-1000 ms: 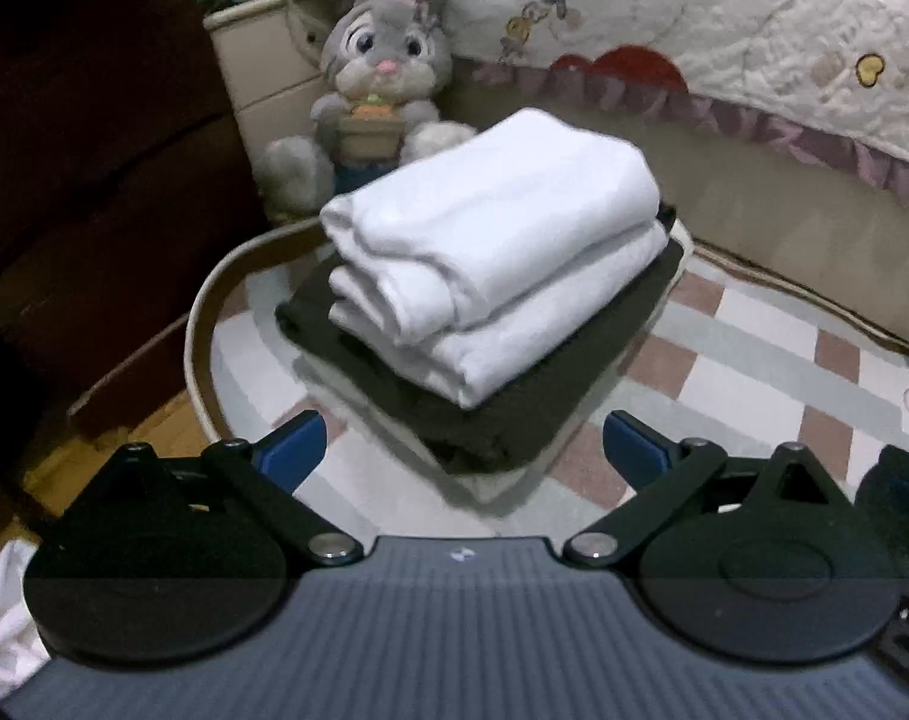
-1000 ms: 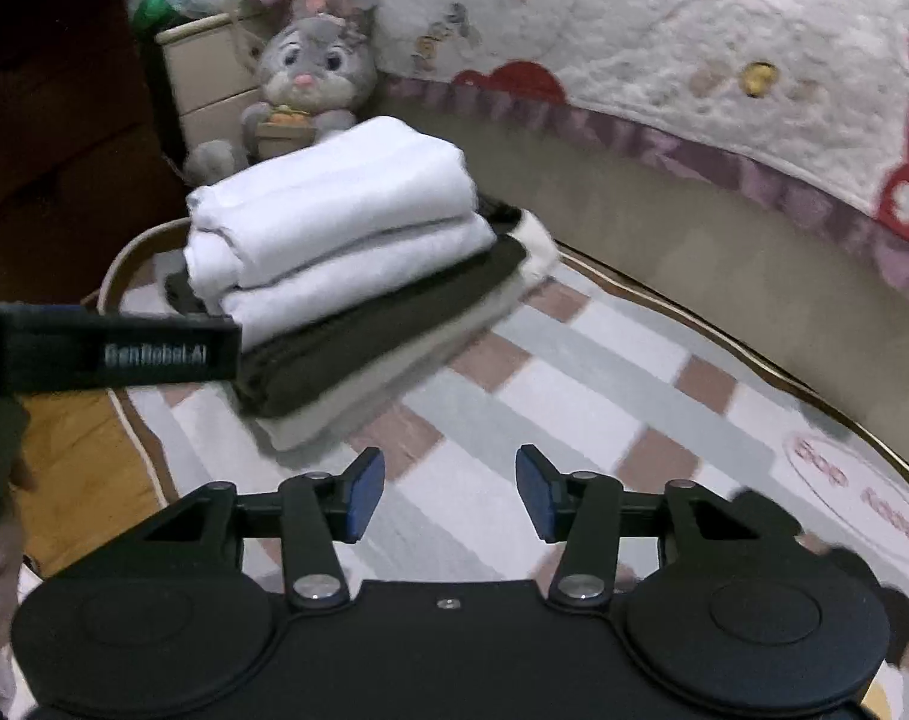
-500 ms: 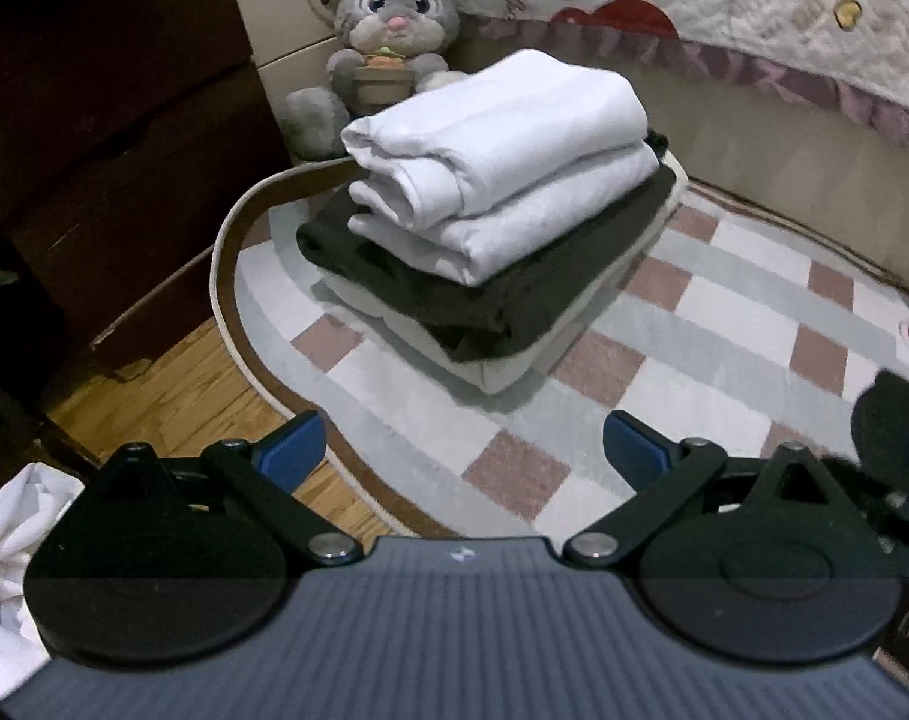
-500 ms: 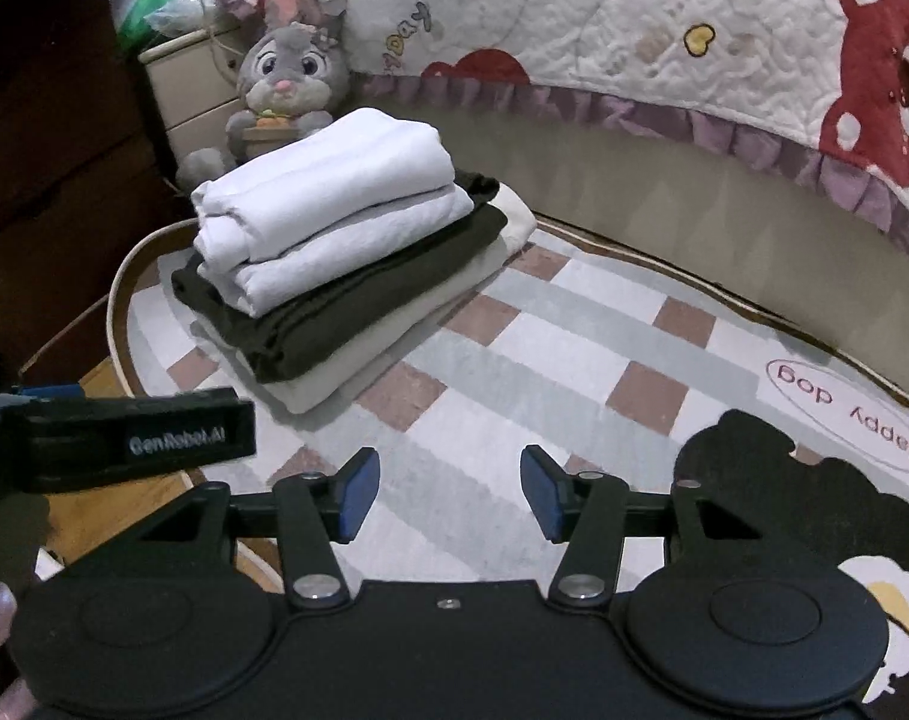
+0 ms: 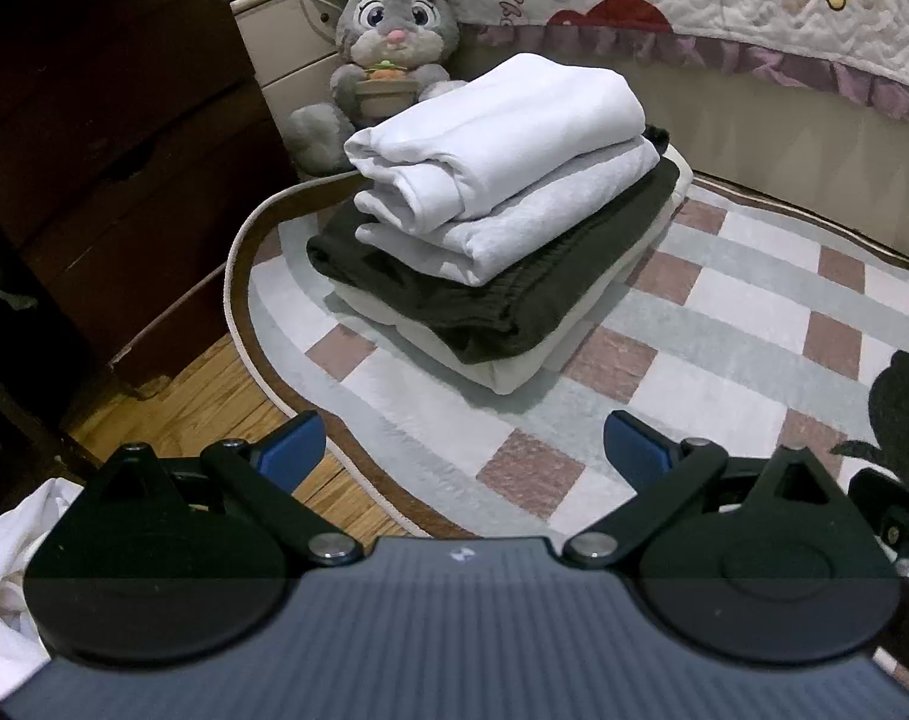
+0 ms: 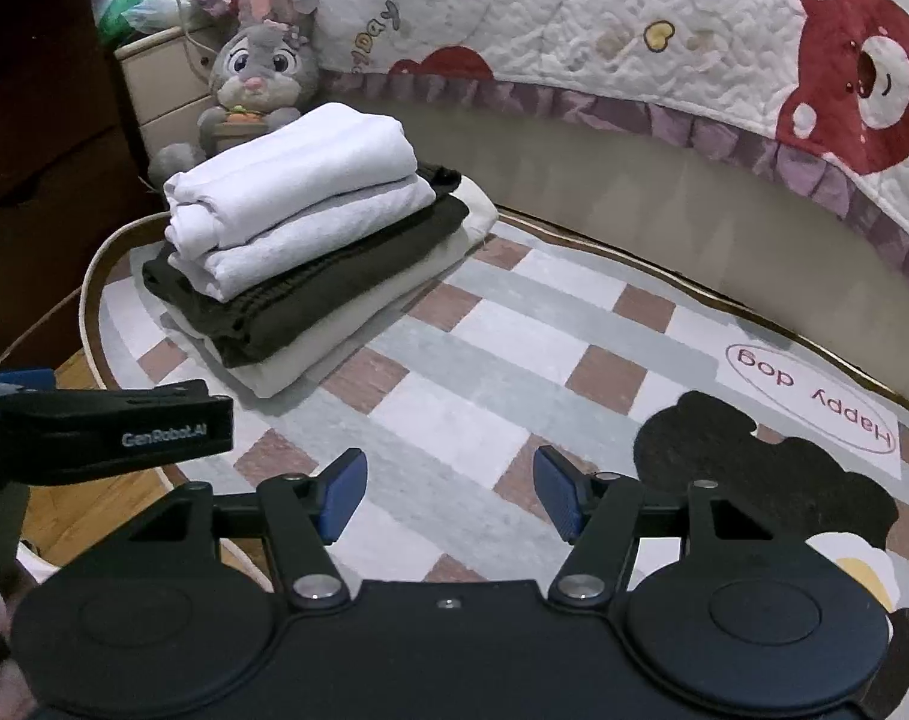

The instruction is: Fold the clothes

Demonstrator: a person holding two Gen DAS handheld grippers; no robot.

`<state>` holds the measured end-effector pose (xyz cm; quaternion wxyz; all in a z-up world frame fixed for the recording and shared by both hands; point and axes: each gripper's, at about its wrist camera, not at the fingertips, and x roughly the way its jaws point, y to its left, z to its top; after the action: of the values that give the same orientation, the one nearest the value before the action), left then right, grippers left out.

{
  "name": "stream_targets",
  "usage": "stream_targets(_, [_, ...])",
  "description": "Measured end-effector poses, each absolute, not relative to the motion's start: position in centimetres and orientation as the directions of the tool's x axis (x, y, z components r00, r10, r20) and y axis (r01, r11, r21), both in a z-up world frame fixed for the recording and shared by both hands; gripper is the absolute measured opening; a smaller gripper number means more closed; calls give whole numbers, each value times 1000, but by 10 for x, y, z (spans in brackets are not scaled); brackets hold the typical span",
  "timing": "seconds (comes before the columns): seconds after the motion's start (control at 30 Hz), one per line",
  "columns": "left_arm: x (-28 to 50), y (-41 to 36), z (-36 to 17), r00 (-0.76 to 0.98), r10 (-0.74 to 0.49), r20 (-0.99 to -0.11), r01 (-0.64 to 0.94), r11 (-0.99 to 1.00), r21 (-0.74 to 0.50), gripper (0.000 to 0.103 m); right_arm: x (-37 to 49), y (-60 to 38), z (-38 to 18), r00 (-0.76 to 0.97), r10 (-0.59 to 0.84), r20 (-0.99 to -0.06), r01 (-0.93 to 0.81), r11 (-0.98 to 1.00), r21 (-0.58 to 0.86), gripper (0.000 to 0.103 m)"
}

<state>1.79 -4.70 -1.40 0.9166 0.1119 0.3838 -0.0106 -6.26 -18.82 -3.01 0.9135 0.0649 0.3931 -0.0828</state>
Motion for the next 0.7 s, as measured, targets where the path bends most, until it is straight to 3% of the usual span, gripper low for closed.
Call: stream_targets(0.7, [15, -53, -18, 713, 67, -698, 134, 964, 229, 101, -62, -188, -35, 678, -95, -729, 198, 979, 57, 68])
